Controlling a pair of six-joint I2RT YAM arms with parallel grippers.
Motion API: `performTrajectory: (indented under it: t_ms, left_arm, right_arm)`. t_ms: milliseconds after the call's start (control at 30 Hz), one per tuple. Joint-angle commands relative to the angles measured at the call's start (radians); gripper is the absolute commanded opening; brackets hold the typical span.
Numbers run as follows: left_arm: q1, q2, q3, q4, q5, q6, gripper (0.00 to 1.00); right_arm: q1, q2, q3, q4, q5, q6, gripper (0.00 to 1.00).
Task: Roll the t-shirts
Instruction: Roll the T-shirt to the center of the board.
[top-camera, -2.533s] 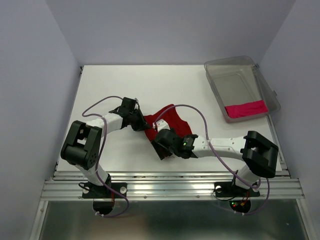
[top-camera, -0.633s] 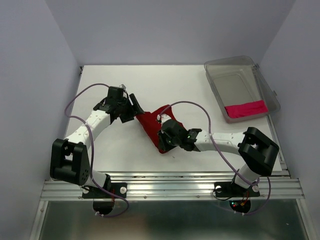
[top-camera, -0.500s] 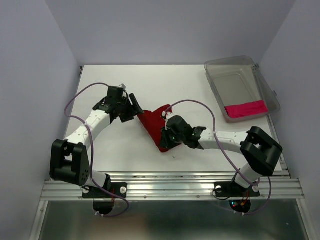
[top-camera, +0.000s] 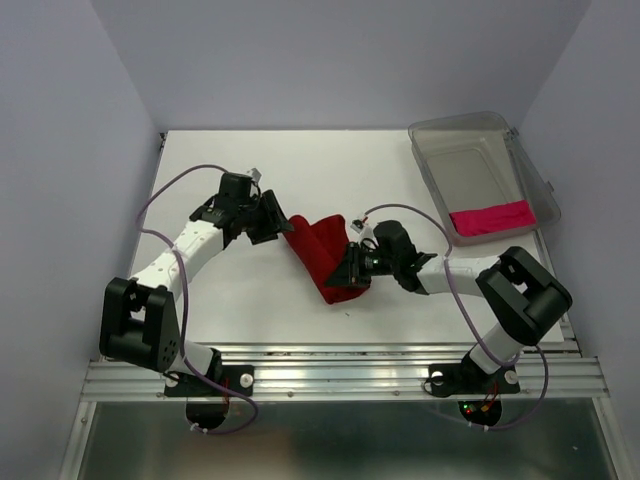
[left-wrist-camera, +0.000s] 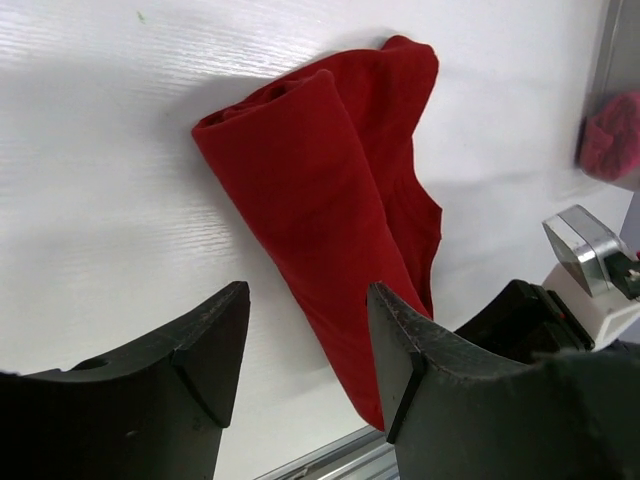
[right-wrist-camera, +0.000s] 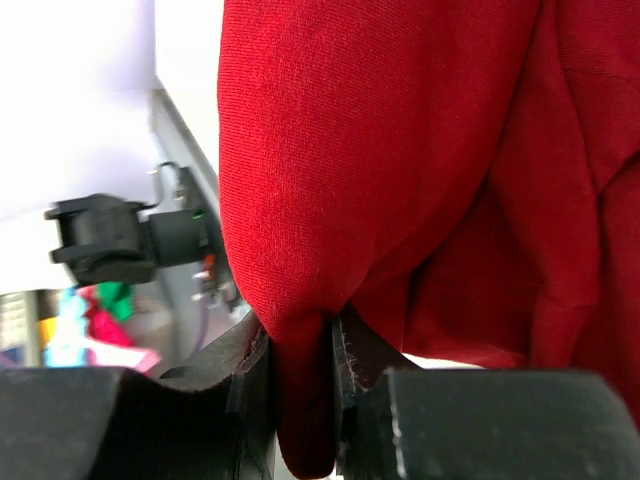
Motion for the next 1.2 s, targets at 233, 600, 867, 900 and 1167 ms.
performTrajectory:
  t_ms: [233,600,867,900,1167]
  left_arm:
    - [-0.085,0.115,0.048,0.099,0.054,0.016,0.58]
    - [-0.108,0.215,0.089,0.150,0.068,0.003,0.56]
    - [-0.131,0.265,0.135,0.153,0.074,0.000,0.55]
    - [-0.136,0.271,0.145,0.153,0.072,0.000,0.55]
    - [-0.164,0.365,0.177,0.167,0.069,0.003,0.54]
  right_arm:
    - [-0.051,0.039,-0.072,0.270,-0.174,0.157,0.01]
    - [-0.060,0.036,-0.150,0.270,-0.117,0.151,0.01]
    - [-0.060,0.045,-0.193,0.270,-0.074,0.150,0.01]
    - [-0.060,0.048,-0.202,0.270,-0.065,0.153,0.01]
    - [-0.060,0.013,-0.226,0.237,-0.008,0.140,0.25]
